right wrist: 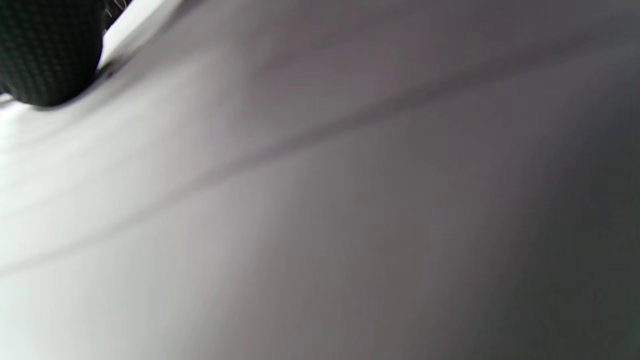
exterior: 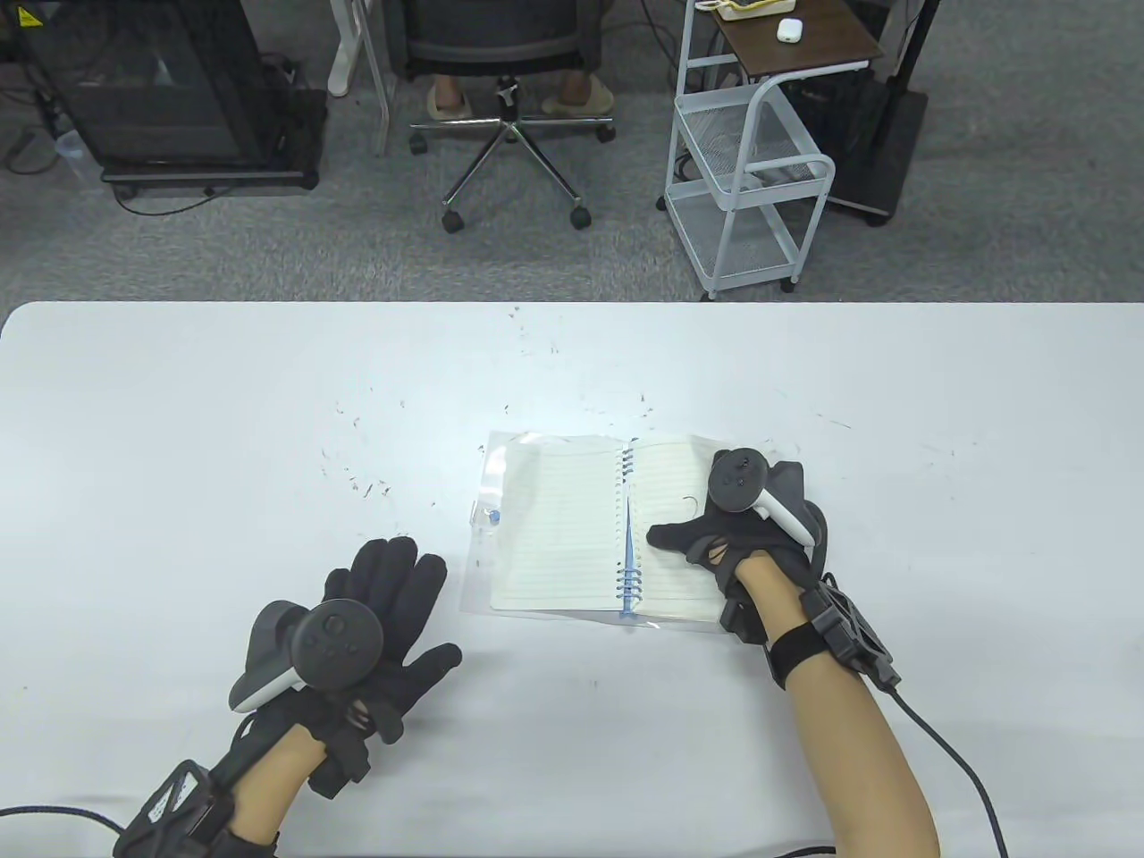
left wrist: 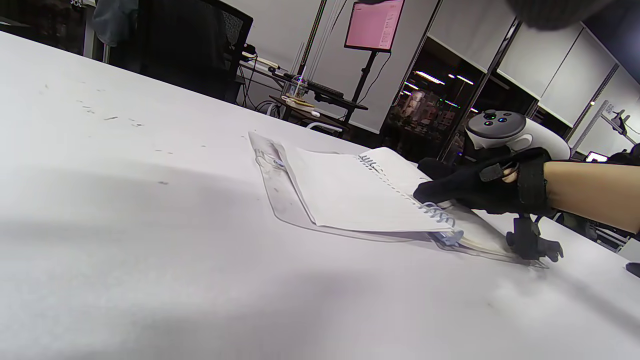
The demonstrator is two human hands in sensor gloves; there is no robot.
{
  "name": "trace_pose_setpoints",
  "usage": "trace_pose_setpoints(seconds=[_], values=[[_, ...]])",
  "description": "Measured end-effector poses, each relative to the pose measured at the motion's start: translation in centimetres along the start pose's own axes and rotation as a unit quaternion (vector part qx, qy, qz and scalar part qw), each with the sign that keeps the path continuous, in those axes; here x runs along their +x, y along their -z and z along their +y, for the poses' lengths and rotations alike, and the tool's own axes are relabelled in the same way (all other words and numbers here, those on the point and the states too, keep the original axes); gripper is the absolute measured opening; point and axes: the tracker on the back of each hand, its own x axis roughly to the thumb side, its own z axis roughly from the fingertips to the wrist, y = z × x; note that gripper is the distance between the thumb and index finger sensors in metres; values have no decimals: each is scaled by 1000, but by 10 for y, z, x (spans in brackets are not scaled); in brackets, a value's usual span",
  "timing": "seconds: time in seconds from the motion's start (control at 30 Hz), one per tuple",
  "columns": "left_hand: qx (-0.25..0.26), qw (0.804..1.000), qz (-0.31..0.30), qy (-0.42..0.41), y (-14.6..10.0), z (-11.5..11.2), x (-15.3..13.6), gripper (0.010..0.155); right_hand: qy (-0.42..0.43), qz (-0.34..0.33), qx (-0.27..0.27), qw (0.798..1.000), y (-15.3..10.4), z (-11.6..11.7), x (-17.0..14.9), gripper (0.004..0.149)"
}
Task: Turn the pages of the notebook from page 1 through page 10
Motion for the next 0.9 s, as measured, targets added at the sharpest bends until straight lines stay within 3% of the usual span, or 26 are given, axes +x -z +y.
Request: trace_pose_setpoints(seconds=[0.27, 0.5, 0.67, 0.9], values=[[4, 1000, -2, 0, 0, 1, 1, 87, 20, 2, -48, 999, -8, -4, 11, 115], [8, 1000, -6, 0, -1, 2, 1, 87, 26, -12, -102, 994, -22, -19, 23, 102], [10, 1000, -7, -1, -1, 2, 1, 87, 141, -8, -91, 986, -32, -36, 18, 101], [12, 1000, -8, -2, -2, 2, 1, 87, 303, 57, -98, 946, -47, -50, -18, 100]])
